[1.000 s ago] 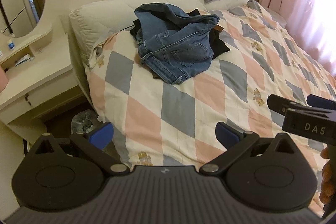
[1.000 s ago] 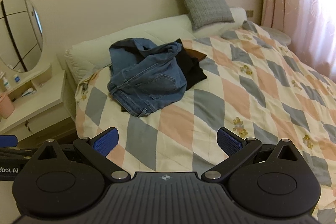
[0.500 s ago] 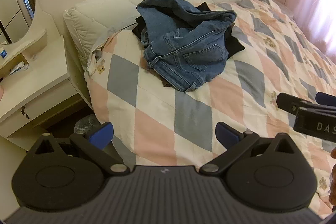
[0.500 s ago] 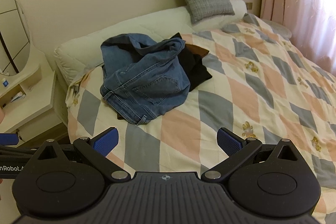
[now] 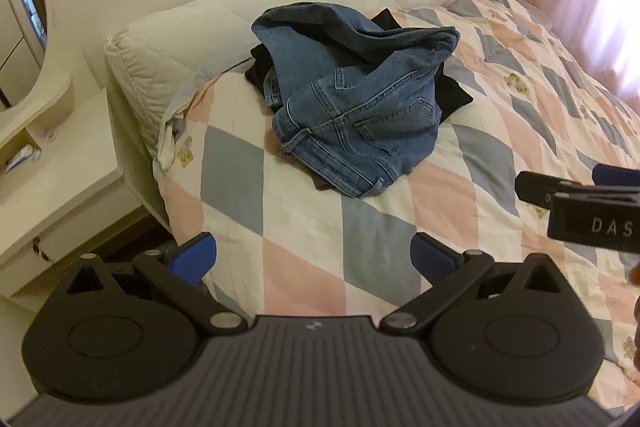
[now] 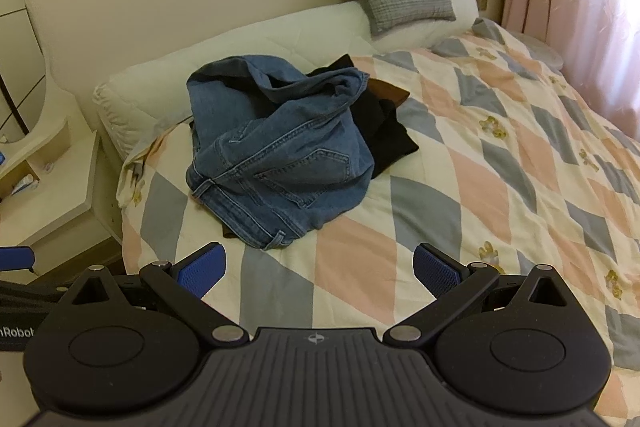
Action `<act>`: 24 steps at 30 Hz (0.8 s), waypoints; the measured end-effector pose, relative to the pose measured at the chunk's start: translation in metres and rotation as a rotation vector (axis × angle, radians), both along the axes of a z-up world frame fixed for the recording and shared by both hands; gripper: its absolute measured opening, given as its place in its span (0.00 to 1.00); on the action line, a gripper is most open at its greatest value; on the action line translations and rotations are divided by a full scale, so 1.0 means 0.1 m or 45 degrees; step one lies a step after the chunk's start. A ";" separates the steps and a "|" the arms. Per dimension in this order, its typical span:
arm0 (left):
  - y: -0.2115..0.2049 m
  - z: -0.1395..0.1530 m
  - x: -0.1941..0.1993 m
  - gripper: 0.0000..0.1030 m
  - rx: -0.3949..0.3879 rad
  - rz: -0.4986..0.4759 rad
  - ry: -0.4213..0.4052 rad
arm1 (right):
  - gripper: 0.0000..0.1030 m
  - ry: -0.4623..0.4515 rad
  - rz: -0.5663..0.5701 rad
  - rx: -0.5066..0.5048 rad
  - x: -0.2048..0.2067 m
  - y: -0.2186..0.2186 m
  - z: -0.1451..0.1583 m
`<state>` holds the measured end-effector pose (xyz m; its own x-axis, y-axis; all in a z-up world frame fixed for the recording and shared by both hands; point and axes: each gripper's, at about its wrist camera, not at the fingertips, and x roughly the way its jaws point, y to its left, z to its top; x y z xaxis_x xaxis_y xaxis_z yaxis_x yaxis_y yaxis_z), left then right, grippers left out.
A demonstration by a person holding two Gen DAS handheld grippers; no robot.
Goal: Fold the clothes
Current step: 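Grasp the jeans with the left gripper while the right gripper grasps another part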
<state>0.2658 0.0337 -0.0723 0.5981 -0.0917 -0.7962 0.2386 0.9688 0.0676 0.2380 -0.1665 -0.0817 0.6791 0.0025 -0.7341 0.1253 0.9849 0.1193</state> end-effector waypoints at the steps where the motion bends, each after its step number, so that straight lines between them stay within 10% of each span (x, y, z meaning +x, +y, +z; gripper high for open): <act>1: 0.00 -0.01 0.03 0.99 0.002 -0.010 -0.007 | 1.00 0.003 -0.001 0.001 0.04 0.00 -0.01; 13: 0.17 -0.43 0.59 0.97 0.166 -0.262 -0.203 | 0.99 0.003 0.061 -0.097 0.47 0.13 -0.47; 24: 0.31 -1.33 1.26 0.71 0.330 -0.484 -0.239 | 0.65 -0.031 0.465 -0.518 0.83 0.81 -1.57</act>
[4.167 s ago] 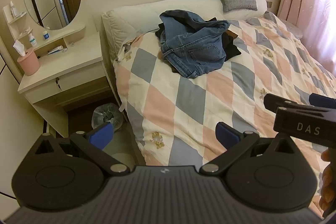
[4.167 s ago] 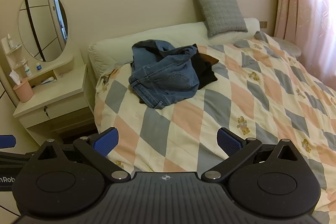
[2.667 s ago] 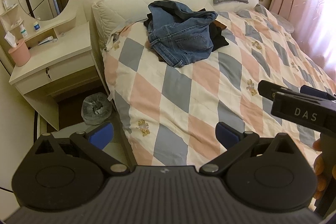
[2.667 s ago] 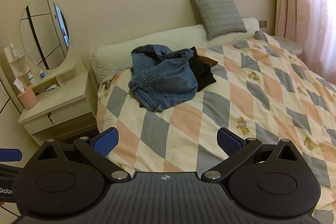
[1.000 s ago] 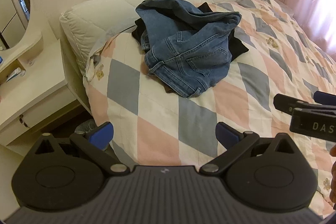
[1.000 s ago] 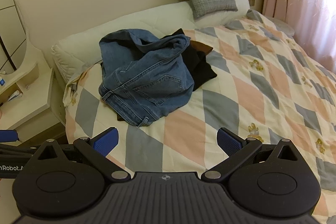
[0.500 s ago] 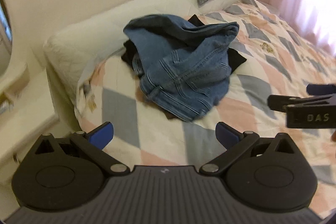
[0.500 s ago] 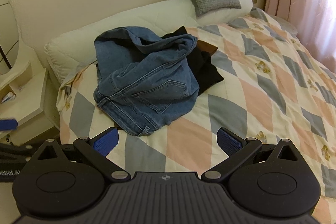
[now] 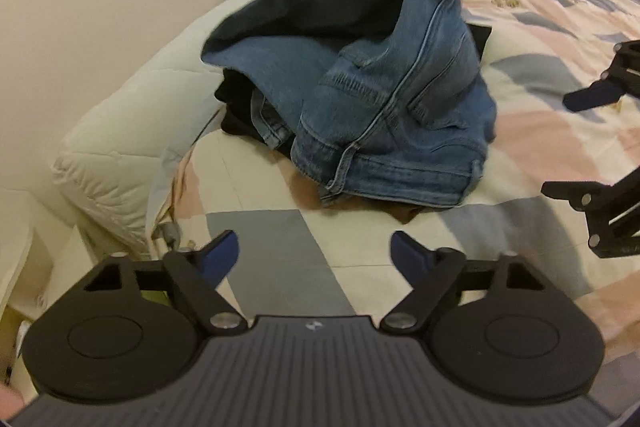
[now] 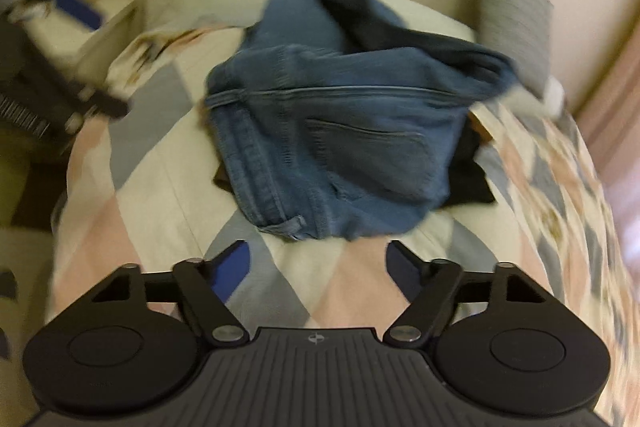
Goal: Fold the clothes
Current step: 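Grasp the jeans with the left gripper while the right gripper grasps another part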
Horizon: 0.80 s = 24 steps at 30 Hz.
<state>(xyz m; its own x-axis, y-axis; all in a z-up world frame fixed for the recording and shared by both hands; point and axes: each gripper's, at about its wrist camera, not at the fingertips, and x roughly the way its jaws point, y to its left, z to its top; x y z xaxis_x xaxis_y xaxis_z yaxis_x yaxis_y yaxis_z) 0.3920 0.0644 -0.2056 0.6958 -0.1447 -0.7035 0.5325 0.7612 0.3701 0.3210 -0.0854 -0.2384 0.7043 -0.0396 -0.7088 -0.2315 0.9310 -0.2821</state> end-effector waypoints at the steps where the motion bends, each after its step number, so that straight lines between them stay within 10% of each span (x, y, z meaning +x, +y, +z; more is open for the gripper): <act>1: 0.02 -0.07 0.06 0.68 0.013 -0.007 -0.011 | 0.62 -0.004 0.032 -0.037 0.04 0.05 -0.09; 7: 0.11 -0.42 0.29 0.61 0.095 -0.093 -0.097 | 0.54 -0.058 0.171 -0.274 0.33 0.34 -0.67; 13: 0.17 -0.64 0.45 0.65 0.168 -0.173 -0.145 | 0.77 -0.189 0.259 -0.414 0.56 0.53 -1.05; 15: 0.15 -0.66 0.48 0.65 0.169 -0.199 -0.158 | 0.71 -0.200 0.268 -0.491 0.67 0.56 -1.15; 18: 0.07 -0.68 0.51 0.64 0.187 -0.261 -0.195 | 0.33 -0.142 0.255 -0.377 0.80 0.42 -1.07; 24: -0.11 -0.46 0.48 0.65 0.105 -0.393 -0.250 | 0.17 -0.174 -0.029 -0.105 0.57 -0.20 -0.46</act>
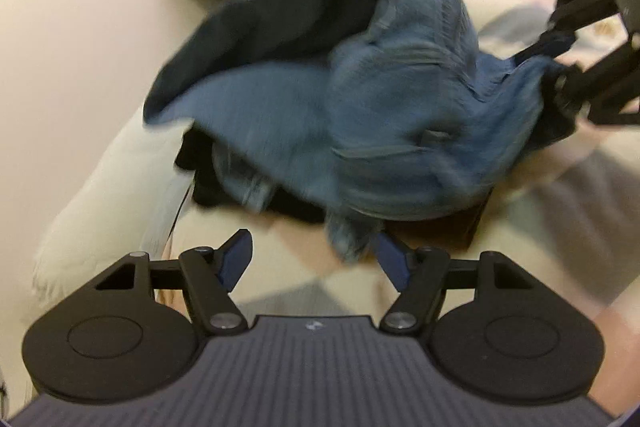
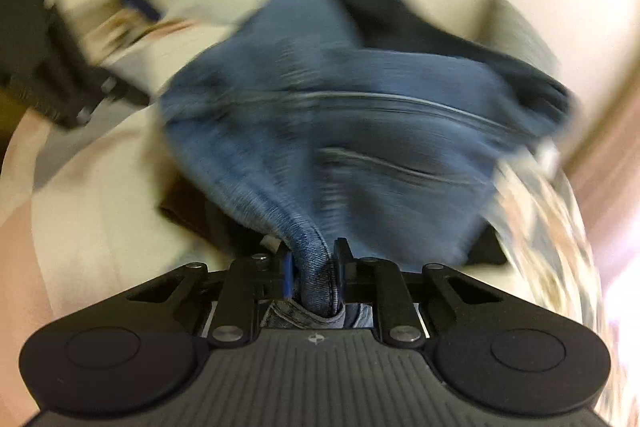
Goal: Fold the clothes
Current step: 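Grasp the jeans with the left gripper while the right gripper grasps another part, then lift the jeans with both grippers and pull them out across the bed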
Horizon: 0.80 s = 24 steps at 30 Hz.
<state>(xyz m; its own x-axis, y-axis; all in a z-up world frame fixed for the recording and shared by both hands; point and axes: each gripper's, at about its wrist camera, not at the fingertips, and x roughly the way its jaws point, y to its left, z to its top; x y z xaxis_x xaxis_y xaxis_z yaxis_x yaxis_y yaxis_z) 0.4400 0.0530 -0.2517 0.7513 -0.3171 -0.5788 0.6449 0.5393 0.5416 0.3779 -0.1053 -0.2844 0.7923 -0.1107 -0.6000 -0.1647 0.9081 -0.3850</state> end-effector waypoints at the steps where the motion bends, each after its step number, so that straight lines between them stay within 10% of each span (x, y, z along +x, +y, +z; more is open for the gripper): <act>1: -0.02 0.04 -0.01 0.66 -0.020 -0.012 -0.003 | 0.17 0.001 -0.065 0.036 -0.06 -0.14 0.09; 8: 0.07 0.42 0.53 0.76 -0.347 0.191 0.195 | 0.26 0.297 -0.306 -0.003 -0.17 -0.88 0.03; 15: 0.06 0.65 1.39 0.77 -0.632 0.412 0.354 | 0.93 0.414 -0.210 0.193 -0.14 -0.95 0.40; 17: 0.08 0.65 1.64 0.77 -0.701 0.483 0.416 | 0.96 0.452 -0.117 0.307 -0.17 -0.96 0.54; 24: 0.08 0.62 2.30 0.68 -0.885 0.576 0.593 | 0.98 0.161 -0.310 0.680 0.34 -1.13 0.91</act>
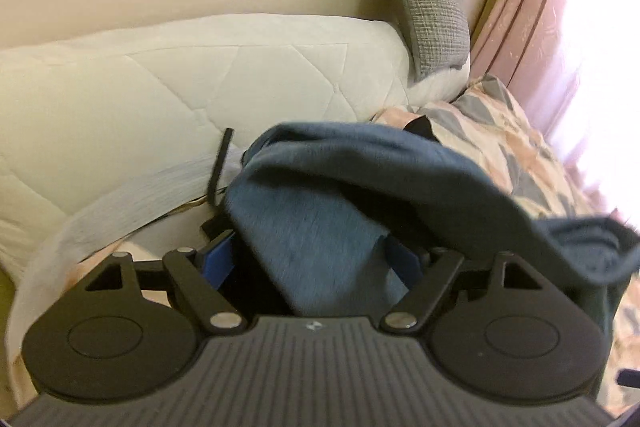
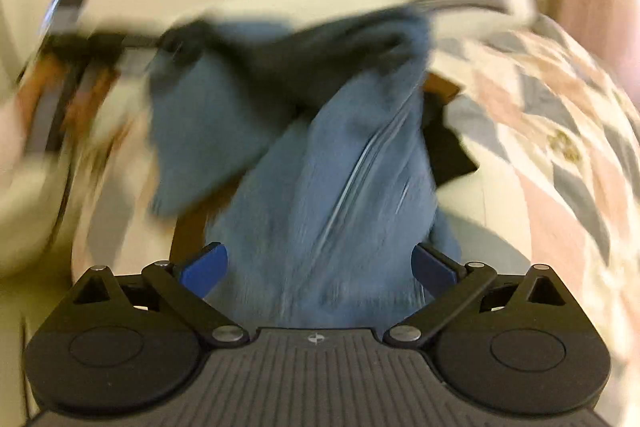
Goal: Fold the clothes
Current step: 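Lift the jeans with both grippers and pull them out across the bed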
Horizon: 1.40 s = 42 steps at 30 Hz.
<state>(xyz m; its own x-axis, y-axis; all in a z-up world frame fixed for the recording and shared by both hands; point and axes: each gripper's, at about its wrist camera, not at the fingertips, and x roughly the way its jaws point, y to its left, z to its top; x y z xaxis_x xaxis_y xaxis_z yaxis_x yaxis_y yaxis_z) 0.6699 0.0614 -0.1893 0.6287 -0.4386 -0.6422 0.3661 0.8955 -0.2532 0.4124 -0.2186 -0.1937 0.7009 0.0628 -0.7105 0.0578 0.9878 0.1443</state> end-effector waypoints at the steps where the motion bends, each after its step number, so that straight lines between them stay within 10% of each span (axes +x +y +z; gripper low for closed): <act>1: -0.03 0.01 0.05 0.63 -0.009 -0.002 0.008 | 0.98 -0.032 -0.069 0.042 0.10 -0.03 0.00; 4: -0.11 0.12 0.09 0.34 0.019 0.019 -0.030 | 0.97 0.024 -0.239 0.165 0.45 -0.09 -0.14; 6: -0.19 0.24 0.02 0.14 0.084 0.003 -0.096 | 0.39 0.119 -0.340 0.193 0.57 -0.14 -0.32; 9: -0.30 0.45 -0.22 0.08 0.202 -0.072 -0.236 | 0.20 0.113 -0.376 0.268 0.50 -0.27 -0.34; 19: -0.48 1.22 -1.32 0.05 0.321 -0.263 -0.530 | 0.14 -0.129 -0.489 0.105 -1.00 -0.90 0.66; 29: -0.56 1.60 -3.38 0.05 0.336 -0.443 -0.585 | 0.14 -0.036 -0.544 -0.015 -3.56 -0.70 1.39; 35: -0.85 1.02 -4.60 0.05 0.442 -0.664 -0.377 | 0.14 0.268 -0.610 0.043 -4.84 -0.57 1.27; 42: -1.45 -0.56 -5.44 0.06 0.753 -0.833 -0.074 | 0.29 0.742 -0.812 0.102 -5.77 -0.91 -0.27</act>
<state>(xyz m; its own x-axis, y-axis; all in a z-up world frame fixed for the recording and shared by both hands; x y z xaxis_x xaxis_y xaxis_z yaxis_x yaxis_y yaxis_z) 0.1254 -0.0836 -0.2453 0.4069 -0.3278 -0.8526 0.8488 0.4806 0.2202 -0.1646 -0.3100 -0.2207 0.1449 -0.1531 -0.9775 0.6837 0.7297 -0.0129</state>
